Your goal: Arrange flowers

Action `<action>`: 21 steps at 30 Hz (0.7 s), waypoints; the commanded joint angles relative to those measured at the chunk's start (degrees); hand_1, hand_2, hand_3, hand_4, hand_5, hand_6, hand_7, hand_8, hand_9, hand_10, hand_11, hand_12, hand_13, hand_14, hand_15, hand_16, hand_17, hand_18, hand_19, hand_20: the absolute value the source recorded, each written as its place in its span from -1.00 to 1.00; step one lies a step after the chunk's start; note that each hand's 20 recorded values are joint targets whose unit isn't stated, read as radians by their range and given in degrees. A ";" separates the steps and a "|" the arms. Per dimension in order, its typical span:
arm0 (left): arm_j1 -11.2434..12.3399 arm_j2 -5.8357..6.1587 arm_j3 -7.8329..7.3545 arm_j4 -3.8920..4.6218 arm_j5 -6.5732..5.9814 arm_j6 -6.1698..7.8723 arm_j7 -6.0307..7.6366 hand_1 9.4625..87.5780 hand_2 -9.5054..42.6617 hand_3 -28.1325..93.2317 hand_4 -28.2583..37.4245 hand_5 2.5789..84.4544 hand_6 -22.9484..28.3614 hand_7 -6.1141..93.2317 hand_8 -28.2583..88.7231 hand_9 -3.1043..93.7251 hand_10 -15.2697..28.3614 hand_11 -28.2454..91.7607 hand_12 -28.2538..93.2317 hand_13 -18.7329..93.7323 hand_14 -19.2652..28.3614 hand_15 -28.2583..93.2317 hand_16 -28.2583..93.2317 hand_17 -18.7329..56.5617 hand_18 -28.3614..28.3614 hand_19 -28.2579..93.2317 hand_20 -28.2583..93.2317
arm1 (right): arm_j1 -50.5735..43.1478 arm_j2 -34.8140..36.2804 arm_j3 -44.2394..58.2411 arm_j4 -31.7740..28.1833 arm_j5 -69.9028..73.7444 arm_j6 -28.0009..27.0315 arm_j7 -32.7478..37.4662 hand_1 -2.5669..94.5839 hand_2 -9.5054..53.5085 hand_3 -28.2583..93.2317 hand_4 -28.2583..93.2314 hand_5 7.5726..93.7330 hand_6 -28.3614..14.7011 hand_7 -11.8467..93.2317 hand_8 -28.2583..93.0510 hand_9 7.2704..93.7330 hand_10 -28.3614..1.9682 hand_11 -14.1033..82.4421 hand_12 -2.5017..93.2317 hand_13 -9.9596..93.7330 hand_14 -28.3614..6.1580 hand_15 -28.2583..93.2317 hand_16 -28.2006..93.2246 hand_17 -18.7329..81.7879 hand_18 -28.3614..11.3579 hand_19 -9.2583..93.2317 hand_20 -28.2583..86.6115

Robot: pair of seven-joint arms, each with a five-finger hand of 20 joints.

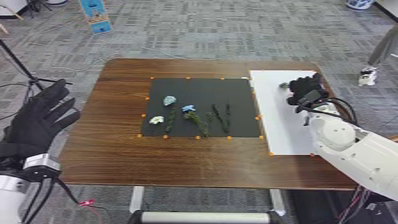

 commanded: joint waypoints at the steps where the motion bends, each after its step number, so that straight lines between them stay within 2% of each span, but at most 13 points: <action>1: 0.48 0.06 -0.40 -0.24 -0.44 0.01 -0.13 -0.45 -0.99 0.29 -1.00 -0.51 -0.04 -0.58 -0.67 -0.59 0.09 -0.38 -0.23 -0.45 0.36 -0.40 -0.46 -0.84 0.72 0.06 -0.43 | 1.34 -0.66 -1.15 2.54 -1.01 -1.80 0.02 -0.23 -1.00 0.79 -1.00 0.14 0.50 -0.08 -0.83 0.04 0.22 0.36 -0.16 0.09 0.11 0.72 0.13 -0.23 -0.42 0.53 0.36; 3: 0.48 0.08 -0.36 -0.22 -0.44 0.02 -0.08 -0.45 -0.99 0.29 -1.00 -0.51 -0.04 -0.58 -0.67 -0.59 0.09 -0.38 -0.23 -0.45 0.36 -0.40 -0.46 -0.84 0.72 0.06 -0.43 | 1.27 -0.64 -1.62 2.70 -1.39 -0.82 0.94 -0.22 -1.00 0.80 -1.00 0.17 0.53 -0.04 -0.83 0.07 0.23 0.36 -0.16 0.12 0.13 0.72 0.12 -0.22 -0.42 0.53 0.36; 4: 0.32 -0.07 -0.33 -0.16 -0.40 -0.06 -0.14 -0.45 -1.00 0.29 -1.00 -0.51 -0.04 -0.58 -0.67 -0.59 0.09 -0.38 -0.23 -0.45 0.36 -0.40 -0.46 -0.84 0.72 0.06 -0.43 | 1.48 -0.81 -1.84 2.84 -1.55 -0.77 1.06 -0.18 -1.00 0.77 -1.00 0.17 0.53 0.00 -0.71 0.09 0.23 0.36 -0.17 0.13 0.14 0.72 0.12 -0.22 -0.41 0.54 0.36; 7: 0.32 0.01 -0.25 -0.13 -0.45 0.08 -0.07 -0.45 -1.00 0.29 -1.00 -0.51 -0.04 -0.58 -0.67 -0.59 0.09 -0.38 -0.23 -0.45 0.36 -0.40 -0.46 -0.84 0.72 0.06 -0.43 | 1.30 -1.02 -1.67 2.91 -0.95 0.28 0.19 -0.09 -1.00 0.70 -1.00 0.19 0.53 0.24 -0.52 0.15 0.29 0.26 0.02 0.16 0.16 0.72 0.13 -0.21 -0.41 0.53 0.36; 8: -0.05 -0.09 -0.13 -0.04 -0.39 0.00 -0.38 -0.45 -1.00 0.29 -1.00 -0.51 -0.04 -0.58 -0.67 -0.59 0.09 -0.38 -0.23 -0.45 0.36 -0.40 -0.46 -0.84 0.72 0.06 -0.43 | 1.44 -1.17 -2.02 3.36 -1.10 1.46 -0.16 -0.09 -1.00 0.72 -1.00 0.21 0.53 0.27 -0.50 0.16 0.30 0.24 0.04 0.16 0.17 0.72 0.13 -0.21 -0.40 0.53 0.36; 10: 0.04 -0.13 -0.12 -0.08 -0.25 0.09 -0.39 -0.45 -0.99 0.29 -1.00 -0.51 -0.04 -0.58 -0.67 -0.59 0.09 -0.38 -0.23 -0.45 0.36 -0.40 -0.46 -0.84 0.72 0.06 -0.43 | 1.34 -1.28 -1.81 3.17 -1.28 1.53 -0.59 -0.02 -1.00 0.73 -1.00 0.31 0.50 0.29 -0.42 0.26 0.37 0.10 0.25 0.20 0.20 0.72 0.14 -0.20 -0.40 0.54 0.36; 12: 0.30 -0.29 -0.30 -0.19 -0.36 0.02 -0.30 -0.45 -0.99 0.29 -1.00 -0.51 -0.04 -0.58 -0.67 -0.59 0.09 -0.37 -0.23 -0.45 0.36 -0.40 -0.46 -0.84 0.72 0.06 -0.43 | 1.13 -1.14 -1.45 2.82 -1.08 2.44 -1.38 0.02 -1.00 0.74 -1.00 0.35 0.49 0.30 -0.40 0.30 0.39 0.07 0.31 0.22 0.22 0.70 0.19 -0.20 -0.40 0.54 0.36; 21: 0.81 -0.44 -0.65 -0.41 -0.41 0.25 -0.12 -0.45 -0.99 0.30 -1.00 -0.51 -0.04 -0.58 -0.67 -0.59 0.09 -0.37 -0.23 -0.45 0.36 -0.39 -0.46 -0.84 0.72 0.06 -0.43 | 0.92 1.06 1.32 -4.61 -2.92 6.55 -0.95 0.05 -1.00 0.76 -1.00 0.36 0.49 0.33 -0.41 0.32 0.37 0.06 0.33 0.22 0.23 0.67 0.27 -0.19 -0.40 0.54 0.37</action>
